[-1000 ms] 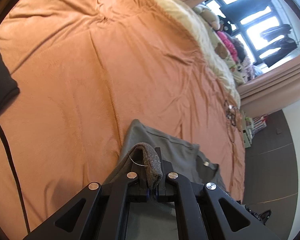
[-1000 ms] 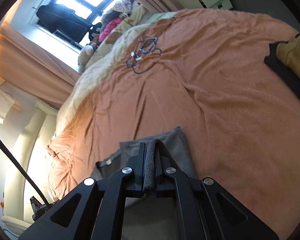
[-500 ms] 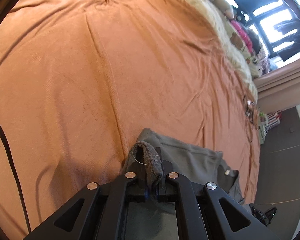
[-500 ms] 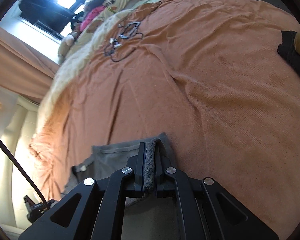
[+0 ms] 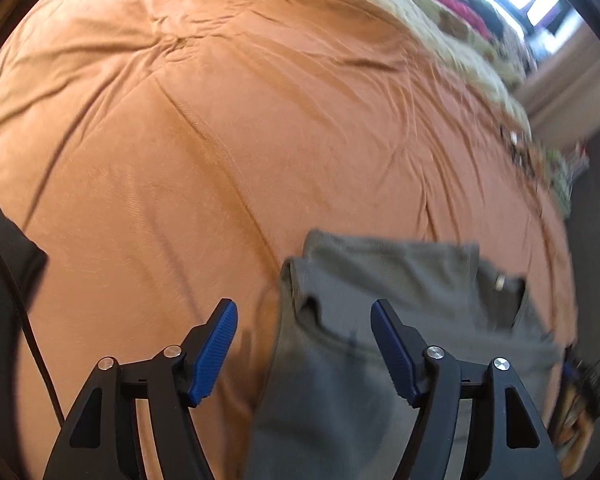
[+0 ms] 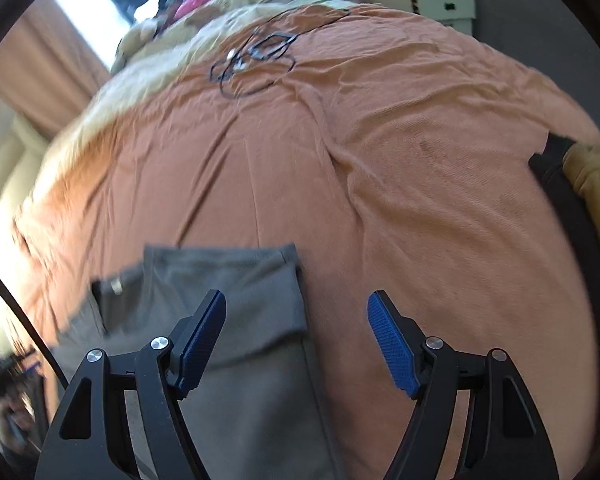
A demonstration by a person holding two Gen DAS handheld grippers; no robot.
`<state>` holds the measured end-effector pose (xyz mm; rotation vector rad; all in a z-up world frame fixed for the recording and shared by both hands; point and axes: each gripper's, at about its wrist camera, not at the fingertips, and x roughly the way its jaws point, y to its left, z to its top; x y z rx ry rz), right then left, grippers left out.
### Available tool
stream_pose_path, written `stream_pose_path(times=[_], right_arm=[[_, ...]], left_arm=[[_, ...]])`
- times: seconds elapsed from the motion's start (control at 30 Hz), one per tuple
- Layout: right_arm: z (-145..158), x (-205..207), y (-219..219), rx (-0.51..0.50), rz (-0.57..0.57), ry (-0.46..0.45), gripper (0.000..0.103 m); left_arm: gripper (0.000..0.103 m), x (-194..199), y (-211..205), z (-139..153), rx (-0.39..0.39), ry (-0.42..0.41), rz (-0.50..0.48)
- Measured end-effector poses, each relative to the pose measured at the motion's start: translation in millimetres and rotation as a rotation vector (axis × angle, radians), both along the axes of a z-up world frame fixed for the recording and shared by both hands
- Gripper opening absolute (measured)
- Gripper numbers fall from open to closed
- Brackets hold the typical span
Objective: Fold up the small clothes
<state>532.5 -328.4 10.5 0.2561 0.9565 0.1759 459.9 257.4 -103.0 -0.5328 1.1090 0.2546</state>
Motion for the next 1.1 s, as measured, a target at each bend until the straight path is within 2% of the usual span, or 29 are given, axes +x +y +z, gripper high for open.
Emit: stream_pose_path(times=[0.17,0.27,0.47,0.6,0.77,1.0,1.1], right_arm=[[-0.4,-14.2,20.8,-0.110,0.087,0.048,0.072],[-0.8,-14.6,30.7,-0.139,0.114,0.069,0.072],[-9.2,-12.3,39.6,-0.202,0.139,0.111,0.072],[-20.6,1.8,47.5,-0.262,0.136,0.138,0.072],[-27.0,25.4,60.0,-0.311,0.131,0.142,0.072],[-32.0,64.2,66.4,-0.334,0.113,0.134,0.072],[-31.8,78.7,67.0,-0.325,0.106,0.124,0.072]], left_arm=[[0.071,-7.7,-20.0,-8.1,0.054,0.070,-0.093],[0.071,-8.4,-30.9,-15.2,0.100,0.117,-0.137],[0.071,-5.9,-45.8,-35.8,0.177,0.207,-0.223],[0.071,1.6,-45.5,-53.0,0.221,0.263,-0.238],[0.078,21.6,-38.7,-62.1,0.243,0.267,-0.234],[0.078,59.4,-22.2,-59.9,0.281,0.230,-0.214],[0.078,72.9,-10.8,-62.4,0.247,0.212,-0.178]])
